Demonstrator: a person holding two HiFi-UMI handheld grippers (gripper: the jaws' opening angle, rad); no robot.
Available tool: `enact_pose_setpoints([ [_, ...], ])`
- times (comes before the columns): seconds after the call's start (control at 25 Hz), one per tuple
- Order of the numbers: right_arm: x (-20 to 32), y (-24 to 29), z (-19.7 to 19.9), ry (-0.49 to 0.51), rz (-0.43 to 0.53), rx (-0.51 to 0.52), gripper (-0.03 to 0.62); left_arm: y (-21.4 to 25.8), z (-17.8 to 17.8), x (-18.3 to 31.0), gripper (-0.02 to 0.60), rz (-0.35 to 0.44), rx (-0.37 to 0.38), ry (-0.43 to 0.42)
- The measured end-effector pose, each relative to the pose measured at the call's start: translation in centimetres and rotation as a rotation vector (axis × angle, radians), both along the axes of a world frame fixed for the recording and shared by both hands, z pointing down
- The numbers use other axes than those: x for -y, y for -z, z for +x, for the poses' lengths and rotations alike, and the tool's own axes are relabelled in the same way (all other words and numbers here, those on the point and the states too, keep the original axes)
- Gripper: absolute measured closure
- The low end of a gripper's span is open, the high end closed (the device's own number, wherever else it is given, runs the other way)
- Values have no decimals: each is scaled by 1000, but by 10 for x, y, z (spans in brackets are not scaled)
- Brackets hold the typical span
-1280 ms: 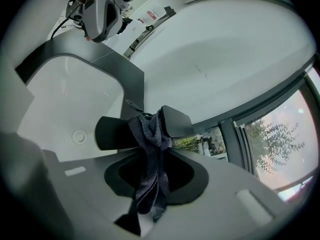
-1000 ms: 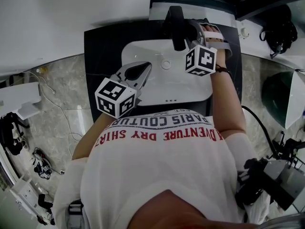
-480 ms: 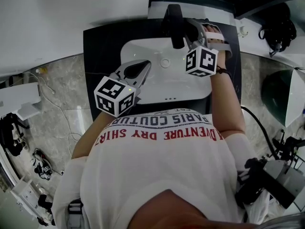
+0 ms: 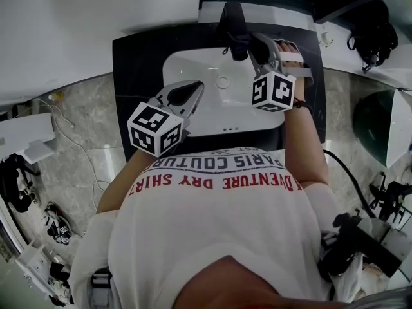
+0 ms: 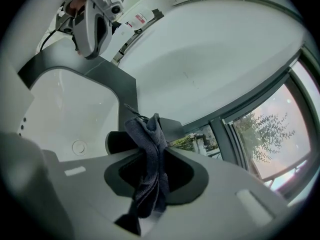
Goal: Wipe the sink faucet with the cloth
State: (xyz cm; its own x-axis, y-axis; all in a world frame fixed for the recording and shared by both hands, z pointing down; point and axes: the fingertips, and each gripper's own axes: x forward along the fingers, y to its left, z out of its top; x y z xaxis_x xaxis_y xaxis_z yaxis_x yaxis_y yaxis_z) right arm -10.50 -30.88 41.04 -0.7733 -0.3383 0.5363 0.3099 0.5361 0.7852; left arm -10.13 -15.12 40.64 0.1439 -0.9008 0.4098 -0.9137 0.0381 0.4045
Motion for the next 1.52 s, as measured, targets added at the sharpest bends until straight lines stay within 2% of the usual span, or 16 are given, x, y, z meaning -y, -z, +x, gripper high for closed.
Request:
enact_pose_setpoints([
  [0.12, -4, 1, 2, -8, -20, 5, 517, 1, 2, -4, 580, 1, 2, -3],
  [0.24, -8, -1, 15, -39, -116, 50, 517, -1, 4, -8, 580, -2, 1, -3],
  [0.32, 0, -1, 27, -95, -174, 99, 517, -4, 4, -10, 580, -8, -1, -3],
  [0.44, 18, -12, 42, -165, -149, 114, 517, -10, 3, -12, 580, -23, -6, -1],
  [0.6, 35, -50, 51, -192, -72, 44, 517, -19, 6, -12, 580, -36, -14, -12],
  [0.8, 37, -81, 33, -151, -83, -3, 517, -26, 6, -9, 580, -50, -21, -11],
  [1.04, 28, -96, -7, -46, -83, -18, 517, -33, -4, -6, 580, -66, -23, 5],
  [1.28, 24, -99, -31, 8, -113, 12, 517, -35, -10, -4, 580, -70, -22, 18],
  [1.52, 23, -90, -33, 33, -126, 58, 517, -36, -10, -1, 580, -69, -25, 24],
])
